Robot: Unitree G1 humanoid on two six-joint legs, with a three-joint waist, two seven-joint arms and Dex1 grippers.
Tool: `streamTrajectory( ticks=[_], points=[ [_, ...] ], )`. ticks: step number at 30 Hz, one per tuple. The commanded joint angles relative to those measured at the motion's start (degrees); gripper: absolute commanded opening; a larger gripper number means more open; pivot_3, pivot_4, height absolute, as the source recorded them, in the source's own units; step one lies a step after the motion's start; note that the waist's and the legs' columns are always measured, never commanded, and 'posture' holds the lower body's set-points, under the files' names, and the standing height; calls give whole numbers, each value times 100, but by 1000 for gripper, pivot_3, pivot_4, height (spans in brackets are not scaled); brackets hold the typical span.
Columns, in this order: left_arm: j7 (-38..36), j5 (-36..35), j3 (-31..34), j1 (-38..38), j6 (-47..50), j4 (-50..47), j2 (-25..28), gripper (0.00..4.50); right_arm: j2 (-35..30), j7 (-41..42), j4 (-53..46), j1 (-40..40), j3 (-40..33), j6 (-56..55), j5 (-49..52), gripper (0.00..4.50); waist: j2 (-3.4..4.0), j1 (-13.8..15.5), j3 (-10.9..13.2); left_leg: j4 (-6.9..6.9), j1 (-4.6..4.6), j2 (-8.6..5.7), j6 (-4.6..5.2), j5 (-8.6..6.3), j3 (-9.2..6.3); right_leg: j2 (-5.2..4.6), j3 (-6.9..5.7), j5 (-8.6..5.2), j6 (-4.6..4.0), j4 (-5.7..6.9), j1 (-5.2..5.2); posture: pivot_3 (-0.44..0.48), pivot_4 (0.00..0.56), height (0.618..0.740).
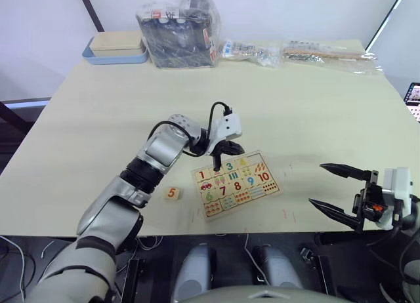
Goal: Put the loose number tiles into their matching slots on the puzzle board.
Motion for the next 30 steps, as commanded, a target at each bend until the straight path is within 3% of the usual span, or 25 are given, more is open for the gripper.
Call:
streamTrajectory(
  ticks=[1,17,29,30],
  points=[
    [-66,118,83,41,-86,-211,-59,52,-24,-11,-176,20,-158,-85,56,4500,0,2,0,0,0,0,0,0,0,0,0,0,0,0,0,0,150,740],
    [-106,549,-33,594,58,-407,7,52,-22,-24,-196,43,-133,-82,44,4500,1,2,-1,1,3,1,0,0,-2,-1,-1,-1,0,5,1,0,150,740],
    [614,-862,1967,902,1147,-1803,-258,52,170,-380,-239,-97,52,-62,-92,4500,1,-4,-1,2,0,6,0,0,-5,-1,-3,-1,0,9,-2,0,150,740],
    [854,-1065,2368,1057,1212,-2016,-328,52,233,-562,-270,-209,142,14,-137,4500,1,-6,-1,2,1,6,0,0,-5,-2,-3,-1,0,9,-2,0,150,740]
  ],
)
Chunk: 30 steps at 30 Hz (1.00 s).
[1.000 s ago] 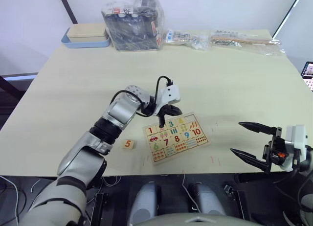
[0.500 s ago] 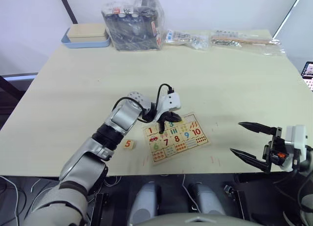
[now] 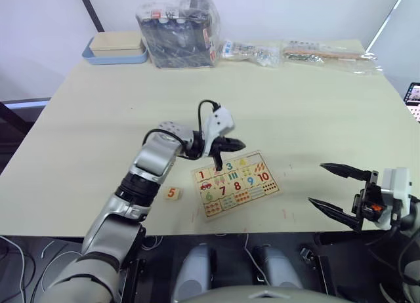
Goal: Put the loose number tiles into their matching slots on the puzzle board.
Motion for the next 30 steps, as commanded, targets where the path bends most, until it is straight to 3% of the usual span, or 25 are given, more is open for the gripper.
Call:
streamTrajectory(
  ticks=[1,9,15,21,25,28,30],
  points=[
    [719,-593,1154,394,172,-853,-137,52,206,-565,-243,-337,183,42,-182,4500,1,-15,0,0,1,3,0,0,-1,0,0,0,0,1,0,0,150,740],
    [2126,-1280,2685,1336,458,-1730,-412,52,545,-935,147,-1343,715,213,-236,4500,-1,11,-2,-1,6,12,-1,1,-3,-7,-4,1,0,2,3,0,150,740],
    [2625,-1472,3106,2232,323,-2413,-375,52,517,-575,748,-2093,977,380,-106,4500,-3,8,-4,-1,6,11,-1,0,-5,-11,-7,2,-1,0,6,0,150,740],
    [1981,-1981,3646,3608,-95,-2790,-4,52,232,130,1413,-2877,1115,702,53,4500,-4,-22,-5,-5,10,14,-1,0,-2,-14,-10,0,-7,0,6,0,150,740],
    [1300,-2215,3985,4456,-426,-2640,426,52,-75,804,1762,-2948,1154,602,-30,4500,-4,12,-5,-10,13,17,-1,0,-2,-17,-16,-13,-28,-1,6,0,150,740],
    [701,-2235,4182,5026,-805,-2459,745,765,-297,1357,2080,-2769,1117,339,-137,4500,-5,10,-5,-10,12,16,0,-1,3,-26,-20,-13,-29,-3,6,0,150,740],
    [350,-2319,4319,5387,-981,-2333,907,1717,-368,1547,2250,-2609,966,237,-69,4500,-5,12,-5,-10,12,14,2,-2,6,-35,-23,-14,-30,-5,5,0,150,740]
  ],
)
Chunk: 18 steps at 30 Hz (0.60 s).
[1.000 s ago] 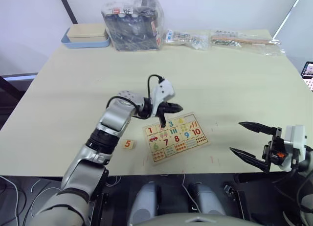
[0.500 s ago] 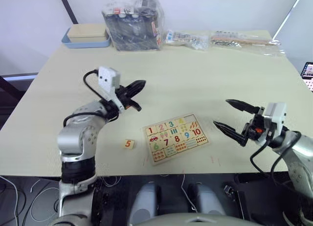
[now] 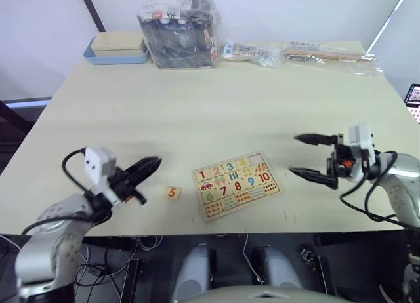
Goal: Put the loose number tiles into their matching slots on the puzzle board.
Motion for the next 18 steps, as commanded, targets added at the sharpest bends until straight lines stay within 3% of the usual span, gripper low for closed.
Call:
streamTrajectory(
  ticks=[1,4,7,12,18],
  points=[
    [-657,-199,327,431,-443,70,243,1981,-128,381,131,191,-377,-264,142,4500,0,-9,0,0,0,0,0,0,2,0,0,0,0,-1,0,0,150,740],
    [-1129,-204,565,898,-757,376,405,3358,-260,628,286,500,-648,-372,192,4500,3,-21,1,-1,1,3,4,-3,10,-2,4,-2,-2,-2,-2,0,150,740],
    [-1445,-205,699,1189,-985,554,532,4326,-352,783,384,727,-891,-432,220,4500,3,-14,1,-2,1,5,4,-3,11,-2,2,-3,-4,-3,-4,0,150,740],
    [-1886,-120,799,1384,-1380,1023,718,4326,-436,887,478,1009,-1193,-479,172,4500,4,-12,0,-1,1,7,3,-4,11,-5,3,-4,-4,-4,-4,0,150,740],
    [-2185,-36,525,1088,-1641,1307,978,4326,-473,886,267,1143,-1303,-387,228,4500,4,-10,0,-2,0,8,3,-4,10,-9,2,-5,-6,-4,-6,0,150,740]
  ],
)
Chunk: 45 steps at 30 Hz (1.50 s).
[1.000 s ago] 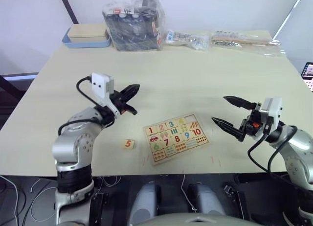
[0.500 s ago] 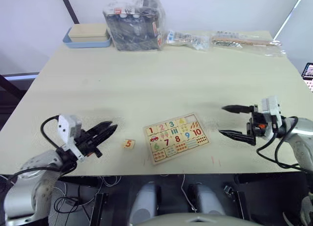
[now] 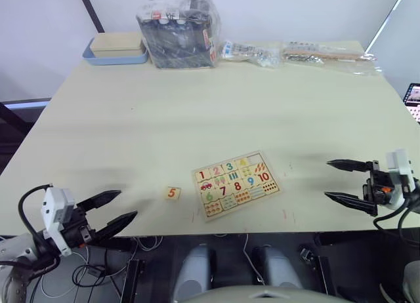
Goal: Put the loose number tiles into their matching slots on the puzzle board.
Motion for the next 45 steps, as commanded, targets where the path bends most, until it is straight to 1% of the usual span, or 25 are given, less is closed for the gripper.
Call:
streamTrajectory(
  ticks=[1,5,7,9,11,14,18,23,27,30,31,37,45],
  points=[
    [-203,41,-125,-209,-237,46,210,4326,-112,74,-322,25,-218,-43,172,4500,0,-2,0,0,0,0,0,0,0,0,0,0,0,0,0,0,150,740],
    [-509,336,-553,-644,-556,372,501,4326,-112,342,-677,-5,-176,-116,354,4500,5,-4,1,-1,-1,0,0,0,0,-2,-1,0,0,0,0,0,150,740],
    [-829,510,-894,-948,-764,513,746,4326,-157,518,-963,-65,-93,-35,506,4500,5,-8,1,-2,-1,1,0,-1,1,-1,0,0,0,-2,0,0,150,740],
    [-1159,793,-1286,-1405,-1201,822,977,4326,-239,649,-1216,-144,14,134,642,4500,7,-8,2,-3,-2,1,2,-1,3,0,0,0,0,-2,-2,0,150,740],
    [-1378,995,-1586,-1844,-1543,1201,1102,4326,-277,684,-1313,-189,97,224,657,4500,7,7,1,-3,-1,-1,1,-1,1,-1,-4,0,0,-2,-2,0,150,740],
    [-1688,1198,-2019,-2398,-1866,1651,1186,4326,-250,619,-1363,-243,171,246,614,4500,6,-4,1,-6,-3,0,4,-2,4,-4,-5,1,-1,-9,-1,0,150,740],
    [-1983,1499,-2640,-3133,-2053,2075,1197,4326,-219,505,-1474,-273,206,274,630,4500,6,-3,1,-6,-10,-2,12,-7,9,-5,-5,2,1,-16,-2,0,150,740],
    [-2070,1799,-3188,-3815,-2285,2516,1071,4326,-211,332,-1682,-203,173,303,658,4500,6,-2,1,-5,-9,-4,13,-7,9,2,-5,2,2,-13,-1,0,150,740],
    [-2099,2036,-3594,-4054,-2273,2541,1138,4326,-197,175,-1851,-53,104,280,654,4500,6,-5,2,-4,-9,-3,12,-7,10,6,-4,2,3,-10,-2,0,150,740],
    [-1914,2270,-3814,-4233,-2238,2569,1086,3574,-156,7,-1947,32,83,237,619,4500,5,-4,2,-4,-10,-2,13,-7,10,9,-4,2,4,-7,-3,0,150,740],
    [-1883,2315,-3885,-4261,-2156,2445,1099,3143,-145,-30,-1982,86,63,216,612,4500,5,-4,2,-2,-9,-2,13,-7,10,10,-4,2,4,-5,-3,0,150,740],
    [-1975,2396,-4059,-4370,-1911,2090,1274,3143,-116,-147,-2073,264,49,127,587,4500,5,-3,2,5,-9,-2,13,-7,12,10,-1,2,5,1,-2,0,150,740],
    [-2057,2439,-4079,-4370,-2084,2257,1349,3143,-70,-200,-2033,290,123,34,527,4500,5,-1,2,6,-9,-1,13,-7,11,14,-1,1,5,1,-3,0,150,740]
  ],
)
